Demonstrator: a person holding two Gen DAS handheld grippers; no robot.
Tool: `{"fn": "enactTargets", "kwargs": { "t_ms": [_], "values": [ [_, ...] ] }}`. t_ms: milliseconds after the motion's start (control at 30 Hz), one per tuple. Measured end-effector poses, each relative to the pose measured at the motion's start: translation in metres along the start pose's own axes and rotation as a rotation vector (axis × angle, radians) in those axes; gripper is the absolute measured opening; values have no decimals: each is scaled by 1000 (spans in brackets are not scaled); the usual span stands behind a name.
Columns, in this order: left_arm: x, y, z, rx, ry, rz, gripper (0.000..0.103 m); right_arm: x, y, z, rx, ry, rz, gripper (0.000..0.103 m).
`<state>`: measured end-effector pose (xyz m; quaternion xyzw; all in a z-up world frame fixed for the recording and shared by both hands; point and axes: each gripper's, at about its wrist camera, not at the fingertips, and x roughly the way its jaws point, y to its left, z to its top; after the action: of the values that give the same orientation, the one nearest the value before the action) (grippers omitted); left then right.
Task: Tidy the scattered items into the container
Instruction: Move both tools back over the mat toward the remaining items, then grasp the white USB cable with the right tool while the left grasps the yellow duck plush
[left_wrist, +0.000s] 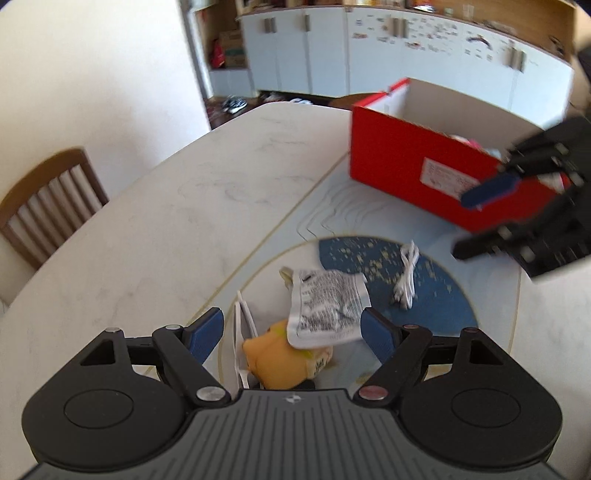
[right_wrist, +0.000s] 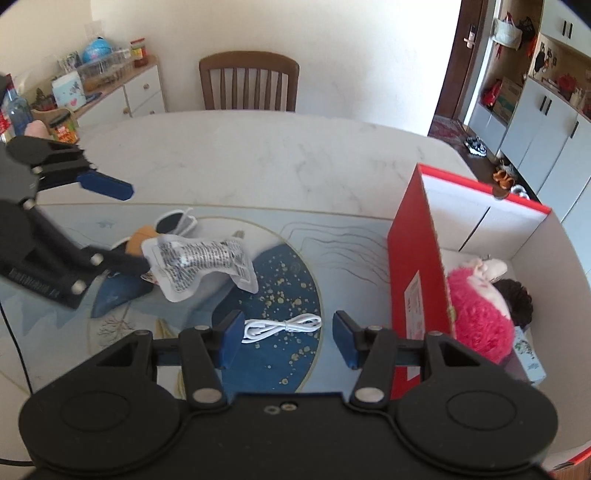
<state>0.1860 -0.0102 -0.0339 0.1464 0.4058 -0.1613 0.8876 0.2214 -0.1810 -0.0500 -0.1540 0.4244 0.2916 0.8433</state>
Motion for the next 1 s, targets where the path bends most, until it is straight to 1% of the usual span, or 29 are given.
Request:
{"fn": "enactTargets", "kwargs": {
  "t_ms": [67, 133, 333, 400, 500, 667, 833, 933, 967, 1000],
  "values": [
    [2, -5, -7, 45, -7, -2, 81, 7, 0, -1, 6, 14, -3, 103],
    [6, -8, -12, 68, -12, -10, 81, 14, -1, -2, 12, 28, -3, 103],
    [20, -14, -20, 98, -12, -20, 81, 33, -4, -2, 50, 69, 11, 103],
    [26, -17, -21, 117, -9, -19, 81, 38, -3, -1, 61, 77, 22, 103],
    [33, -19, -21, 141, -8, 8, 81, 45, -2, 0, 75, 91, 36, 103],
    [41, -15, -19, 144, -16, 25, 81, 58, -4, 0, 127, 114, 57, 103],
    [47, -18, -18, 174, -21, 52, 81, 66, -9, 4, 198, 114, 77, 103],
    [48, -17, -18, 167, -30, 55, 81, 70, -9, 7, 230, 113, 90, 103],
    [47, -16, -19, 161, -34, 56, 81, 72, -9, 8, 241, 112, 95, 103],
    [46, -15, -19, 154, -38, 62, 77, 73, -9, 8, 251, 109, 102, 103]
  ]
}}
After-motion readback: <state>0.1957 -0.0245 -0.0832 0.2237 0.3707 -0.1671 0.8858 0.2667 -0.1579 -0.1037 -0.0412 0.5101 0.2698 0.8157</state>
